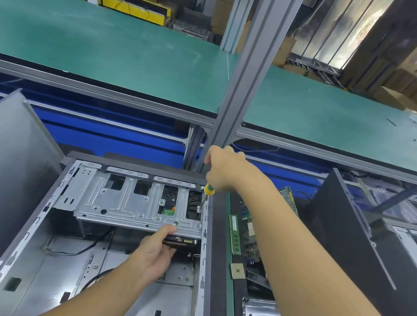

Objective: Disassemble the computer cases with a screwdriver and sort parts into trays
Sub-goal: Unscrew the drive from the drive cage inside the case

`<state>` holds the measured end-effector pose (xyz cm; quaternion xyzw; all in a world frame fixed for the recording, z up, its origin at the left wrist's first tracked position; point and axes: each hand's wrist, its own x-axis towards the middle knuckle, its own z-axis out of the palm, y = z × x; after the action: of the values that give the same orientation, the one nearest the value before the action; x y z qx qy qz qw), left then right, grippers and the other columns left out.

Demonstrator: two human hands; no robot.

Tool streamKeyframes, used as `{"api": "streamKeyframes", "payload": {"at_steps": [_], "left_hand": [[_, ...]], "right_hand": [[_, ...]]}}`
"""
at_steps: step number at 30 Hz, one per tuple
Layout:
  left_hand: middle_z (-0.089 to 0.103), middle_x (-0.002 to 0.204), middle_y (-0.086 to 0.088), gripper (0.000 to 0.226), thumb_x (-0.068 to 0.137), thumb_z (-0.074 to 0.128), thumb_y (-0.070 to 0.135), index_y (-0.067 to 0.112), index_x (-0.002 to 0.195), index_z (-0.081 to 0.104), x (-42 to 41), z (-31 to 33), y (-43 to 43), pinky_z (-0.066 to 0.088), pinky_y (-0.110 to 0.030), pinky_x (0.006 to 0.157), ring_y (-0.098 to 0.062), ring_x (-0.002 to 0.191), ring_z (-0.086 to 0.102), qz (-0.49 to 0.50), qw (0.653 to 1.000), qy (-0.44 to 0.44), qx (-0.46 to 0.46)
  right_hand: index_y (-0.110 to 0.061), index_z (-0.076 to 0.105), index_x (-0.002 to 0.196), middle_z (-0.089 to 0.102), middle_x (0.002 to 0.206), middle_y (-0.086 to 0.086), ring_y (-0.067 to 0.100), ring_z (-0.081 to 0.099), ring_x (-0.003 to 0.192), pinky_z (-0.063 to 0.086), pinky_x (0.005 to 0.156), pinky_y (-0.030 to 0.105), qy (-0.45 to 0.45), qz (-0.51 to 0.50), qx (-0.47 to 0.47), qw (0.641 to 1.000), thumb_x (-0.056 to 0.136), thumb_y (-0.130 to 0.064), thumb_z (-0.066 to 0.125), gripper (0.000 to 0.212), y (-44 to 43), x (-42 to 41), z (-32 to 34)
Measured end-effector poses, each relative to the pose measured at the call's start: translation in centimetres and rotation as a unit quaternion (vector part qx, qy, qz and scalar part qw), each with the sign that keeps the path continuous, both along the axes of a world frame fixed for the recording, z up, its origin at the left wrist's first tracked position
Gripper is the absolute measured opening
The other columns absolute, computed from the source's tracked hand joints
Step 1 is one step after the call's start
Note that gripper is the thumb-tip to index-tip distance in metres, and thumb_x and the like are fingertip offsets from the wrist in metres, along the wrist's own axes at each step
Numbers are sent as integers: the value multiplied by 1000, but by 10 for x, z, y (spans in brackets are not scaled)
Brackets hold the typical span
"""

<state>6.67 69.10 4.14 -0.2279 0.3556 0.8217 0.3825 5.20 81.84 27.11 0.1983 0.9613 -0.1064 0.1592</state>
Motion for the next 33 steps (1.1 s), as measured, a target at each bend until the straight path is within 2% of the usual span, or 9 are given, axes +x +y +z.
{"api": "streamKeyframes", "payload": {"at_steps": [3, 6, 10, 14, 18, 22, 27, 30, 33], "left_hand": [[63, 104, -21, 11, 89, 62, 0, -1, 101, 62, 0, 0, -1, 41, -38, 110, -28, 90, 64, 0, 1000, 3, 4], [62, 108, -22, 14, 90, 61, -1, -2, 104, 61, 0, 1, -1, 41, -39, 111, -29, 93, 64, 3, 1000, 4, 6], [63, 111, -24, 18, 90, 61, -1, -3, 108, 60, 0, 1, 0, 42, -39, 110, -30, 96, 65, 7, 1000, 2, 6], [67, 112, -21, 24, 90, 61, 0, -2, 114, 60, 0, -1, 1, 39, -39, 113, -29, 101, 64, 7, 1000, 5, -3], [69, 112, -22, 25, 90, 61, 0, -4, 115, 62, -1, -1, 0, 44, -37, 107, -29, 101, 66, 1, 1000, 5, 7], [71, 108, -21, 21, 89, 63, 0, -4, 110, 64, -2, -2, -2, 47, -36, 102, -28, 97, 68, -3, 1000, 10, 4], [73, 105, -21, 19, 89, 63, 0, -4, 107, 66, -2, -3, -2, 48, -35, 100, -28, 96, 70, 0, 1000, 15, 12], [74, 103, -19, 16, 89, 63, 1, -3, 105, 66, -2, -3, -3, 50, -33, 93, -26, 91, 72, -4, 1000, 17, 12], [74, 103, -19, 17, 89, 64, 1, -3, 106, 66, -2, -2, -4, 50, -32, 90, -25, 89, 73, -7, 1000, 18, 5]], "right_hand": [[-12, 41, 133, 45, 132, 14, 37, 49, 108, 39, 76, 40, -8, 9, -24, 1000, 97, -22, 50, 39, -1, 3, -1], [-12, 38, 139, 50, 124, 13, 38, 53, 103, 37, 71, 41, 34, -14, 99, 994, 102, -51, 40, 53, -3, 5, -9], [-6, 45, 137, 33, 81, 7, 31, 41, 86, 34, 70, 37, 36, 30, 140, 989, 105, -16, 36, 35, -3, 0, -11], [-9, 47, 127, 50, 115, 11, 29, 40, 103, 33, 80, 37, 6, 4, -11, 1000, 93, -3, 47, 35, -3, -1, 3], [-14, 39, 139, 39, 134, 13, 40, 40, 126, 42, 83, 46, 2, 0, 33, 999, 100, -37, 49, 46, -4, 1, -1], [-8, 45, 131, 51, 99, 13, 32, 47, 82, 32, 55, 37, 55, 18, 197, 979, 105, -25, 36, 32, -5, 2, -14], [-16, 50, 121, 46, 116, 8, 32, 42, 105, 37, 78, 38, 32, 27, -7, 999, 94, -10, 47, 28, 1, -1, -2], [-14, 50, 123, 56, 117, 8, 29, 51, 95, 40, 72, 37, 23, 13, -43, 999, 96, -29, 50, 31, 0, 0, -3], [-12, 45, 134, 56, 111, 9, 32, 51, 95, 37, 70, 40, 46, -9, 121, 992, 103, -55, 33, 54, -4, 3, -9]]}}
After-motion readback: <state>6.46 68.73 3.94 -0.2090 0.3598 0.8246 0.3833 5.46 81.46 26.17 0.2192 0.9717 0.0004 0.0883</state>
